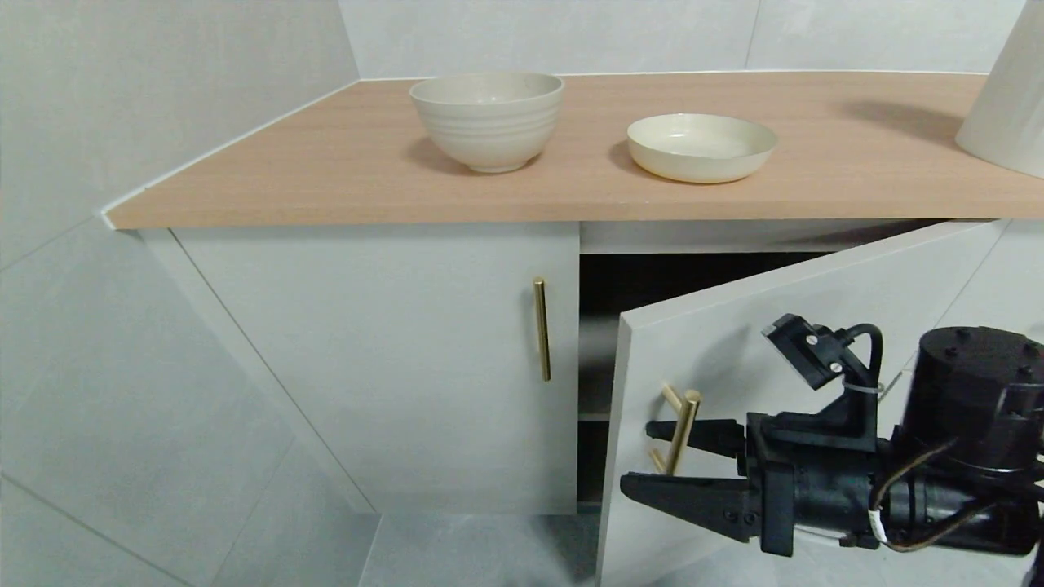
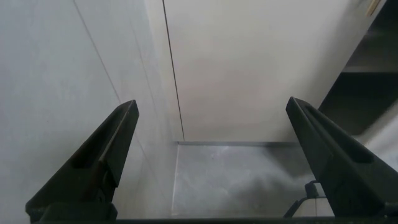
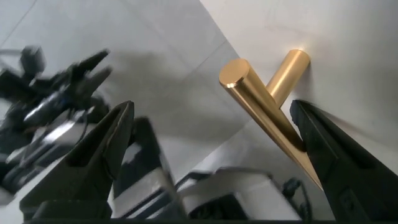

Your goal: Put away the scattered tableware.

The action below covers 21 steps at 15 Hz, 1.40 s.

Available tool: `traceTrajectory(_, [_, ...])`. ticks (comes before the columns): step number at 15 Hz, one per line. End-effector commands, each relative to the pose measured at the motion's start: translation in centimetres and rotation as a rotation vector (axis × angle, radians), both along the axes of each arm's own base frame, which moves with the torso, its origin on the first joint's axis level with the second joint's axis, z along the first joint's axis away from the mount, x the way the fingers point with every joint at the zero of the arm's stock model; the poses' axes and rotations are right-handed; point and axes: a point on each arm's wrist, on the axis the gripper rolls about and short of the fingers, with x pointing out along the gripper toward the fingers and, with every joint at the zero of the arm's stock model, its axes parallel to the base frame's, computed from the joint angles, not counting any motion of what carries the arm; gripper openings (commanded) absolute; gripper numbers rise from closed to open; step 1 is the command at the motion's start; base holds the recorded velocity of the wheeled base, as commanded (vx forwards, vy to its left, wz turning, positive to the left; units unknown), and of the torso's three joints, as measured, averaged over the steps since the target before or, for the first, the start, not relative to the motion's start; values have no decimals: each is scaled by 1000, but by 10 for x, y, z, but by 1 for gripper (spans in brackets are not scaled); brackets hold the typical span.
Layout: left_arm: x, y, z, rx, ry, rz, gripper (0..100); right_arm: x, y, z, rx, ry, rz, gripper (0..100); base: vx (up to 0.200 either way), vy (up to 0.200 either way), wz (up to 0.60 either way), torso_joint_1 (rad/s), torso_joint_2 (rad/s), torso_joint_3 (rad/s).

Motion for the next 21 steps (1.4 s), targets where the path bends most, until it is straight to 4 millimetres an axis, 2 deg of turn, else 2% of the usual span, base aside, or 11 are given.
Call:
traceTrajectory(1, [0,0,0,-3,0,1,100,-19,-9,2,5,-1,31,100,0,0,0,0,0,0])
traceTrajectory(5, [0,0,0,5,-3,1,100,-34,-14,-7,-20,26,63,100,0,0,0,0,0,0])
traceTrajectory(6, [-2,0,9,7,-37,-7,100,-36,-13,-8,-22,28,71,100,0,0,0,0,0,0])
traceTrajectory(8, [-12,-2,38,10,-89,-93,100,-37,-13,-9,-24,32,75,100,0,0,0,0,0,0])
traceTrajectory(9, [-16,-3,65,10,-77,-186,100,-37,-12,-9,-25,32,78,100,0,0,0,0,0,0])
traceTrajectory(10, [-11,-5,93,3,3,-276,100,-38,-11,-9,-25,30,86,100,0,0,0,0,0,0])
traceTrajectory(12, [20,-9,127,-19,118,-435,100,-40,-12,-8,-21,27,88,100,0,0,0,0,0,0])
traceTrajectory(14, [64,-12,156,-54,197,-553,100,-40,-12,-8,-21,27,88,100,0,0,0,0,0,0])
traceTrajectory(15, [84,-13,163,-66,222,-584,100,-40,-12,-8,-23,28,88,100,0,0,0,0,0,0])
traceTrajectory(17, [123,-26,163,-100,314,-740,100,-40,-12,-8,-24,29,88,100,0,0,0,0,0,0])
traceTrajectory(21, [180,-90,135,-312,542,-982,100,-40,-12,-9,-27,30,88,100,0,0,0,0,0,0])
